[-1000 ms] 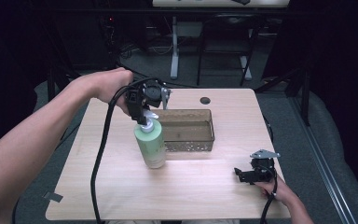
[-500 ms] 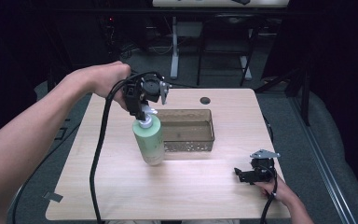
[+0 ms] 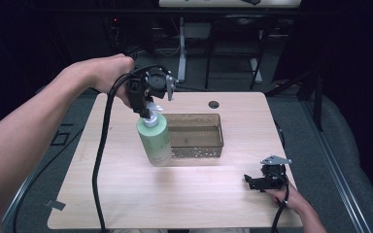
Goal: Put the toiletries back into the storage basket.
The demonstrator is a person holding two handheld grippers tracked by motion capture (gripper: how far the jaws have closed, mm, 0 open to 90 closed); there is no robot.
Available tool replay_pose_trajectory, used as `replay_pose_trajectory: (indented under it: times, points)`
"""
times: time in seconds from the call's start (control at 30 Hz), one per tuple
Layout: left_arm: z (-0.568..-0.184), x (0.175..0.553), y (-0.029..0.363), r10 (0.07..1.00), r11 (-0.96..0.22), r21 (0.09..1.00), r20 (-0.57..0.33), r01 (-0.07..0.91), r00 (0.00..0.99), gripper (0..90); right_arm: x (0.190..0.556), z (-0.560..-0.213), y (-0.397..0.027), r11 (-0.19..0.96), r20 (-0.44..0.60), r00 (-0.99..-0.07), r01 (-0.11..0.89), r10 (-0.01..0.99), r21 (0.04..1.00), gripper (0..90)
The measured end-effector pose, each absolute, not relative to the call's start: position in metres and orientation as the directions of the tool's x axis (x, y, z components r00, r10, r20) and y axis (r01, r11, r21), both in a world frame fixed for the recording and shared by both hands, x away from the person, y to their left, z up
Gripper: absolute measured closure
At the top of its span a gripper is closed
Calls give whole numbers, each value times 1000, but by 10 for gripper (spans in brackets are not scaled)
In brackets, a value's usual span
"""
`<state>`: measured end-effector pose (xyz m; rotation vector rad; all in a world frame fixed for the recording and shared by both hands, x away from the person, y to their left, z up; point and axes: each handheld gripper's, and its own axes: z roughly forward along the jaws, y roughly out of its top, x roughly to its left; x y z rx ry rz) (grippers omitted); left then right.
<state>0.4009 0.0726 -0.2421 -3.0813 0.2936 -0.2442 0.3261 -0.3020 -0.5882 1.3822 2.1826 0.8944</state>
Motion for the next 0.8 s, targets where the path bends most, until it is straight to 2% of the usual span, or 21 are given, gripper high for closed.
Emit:
replay_pose_trajectory:
  times: [0.8]
  points:
    - [-220,413,75,-150,-988,-71,183,-139,972,631,326,-588,-302,307,-3,-427,644,904,701,0]
